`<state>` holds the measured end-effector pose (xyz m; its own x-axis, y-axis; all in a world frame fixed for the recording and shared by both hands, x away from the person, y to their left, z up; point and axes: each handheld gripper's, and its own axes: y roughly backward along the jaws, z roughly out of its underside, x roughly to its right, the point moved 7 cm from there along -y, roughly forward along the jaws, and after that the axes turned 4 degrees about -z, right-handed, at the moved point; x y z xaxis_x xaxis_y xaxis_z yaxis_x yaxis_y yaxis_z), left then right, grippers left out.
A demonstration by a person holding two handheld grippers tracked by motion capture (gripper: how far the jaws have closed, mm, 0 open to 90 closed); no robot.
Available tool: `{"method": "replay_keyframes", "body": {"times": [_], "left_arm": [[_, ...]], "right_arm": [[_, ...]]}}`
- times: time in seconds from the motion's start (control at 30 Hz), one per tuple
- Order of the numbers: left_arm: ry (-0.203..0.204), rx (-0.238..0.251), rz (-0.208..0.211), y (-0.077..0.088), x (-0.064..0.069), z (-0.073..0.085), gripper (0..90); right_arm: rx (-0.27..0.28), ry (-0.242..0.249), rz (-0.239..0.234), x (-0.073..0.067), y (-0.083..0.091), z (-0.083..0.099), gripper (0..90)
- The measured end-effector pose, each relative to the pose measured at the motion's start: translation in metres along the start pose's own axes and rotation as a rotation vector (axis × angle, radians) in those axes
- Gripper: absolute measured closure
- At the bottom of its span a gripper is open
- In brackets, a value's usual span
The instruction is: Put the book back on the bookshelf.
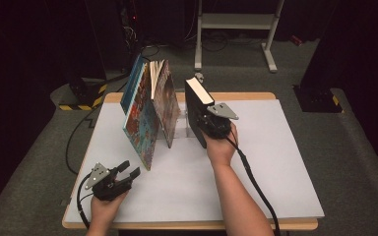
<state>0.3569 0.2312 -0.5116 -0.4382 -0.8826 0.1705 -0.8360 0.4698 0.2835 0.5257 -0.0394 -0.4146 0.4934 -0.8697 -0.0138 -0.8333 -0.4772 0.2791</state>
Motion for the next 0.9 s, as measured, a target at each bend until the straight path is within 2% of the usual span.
{"method": "replay_keyframes", "body": {"times": [0.07,0.27,0.57,0.77,0.9], "left_arm": [[0.005,0.005,0.003,0.001,0.001,-0.001,43.4],[0.007,0.001,0.003,0.000,0.000,0.000,43.6],[-0.027,-0.016,0.004,-0.003,0.006,0.002,43.4],[-0.039,-0.017,0.007,-0.003,0.008,0.003,43.6],[-0.038,-0.015,0.005,-0.002,0.007,0.003,43.8]], "right_arm": [[-0.002,-0.014,0.008,0.002,-0.006,-0.001,54.0],[0.002,-0.009,0.039,0.005,-0.025,-0.001,54.0],[0.008,-0.050,0.061,0.012,-0.042,-0.001,54.0],[0.016,-0.056,0.070,0.012,-0.053,-0.001,53.9],[0.023,-0.040,0.075,0.012,-0.056,-0.001,53.7]]}}
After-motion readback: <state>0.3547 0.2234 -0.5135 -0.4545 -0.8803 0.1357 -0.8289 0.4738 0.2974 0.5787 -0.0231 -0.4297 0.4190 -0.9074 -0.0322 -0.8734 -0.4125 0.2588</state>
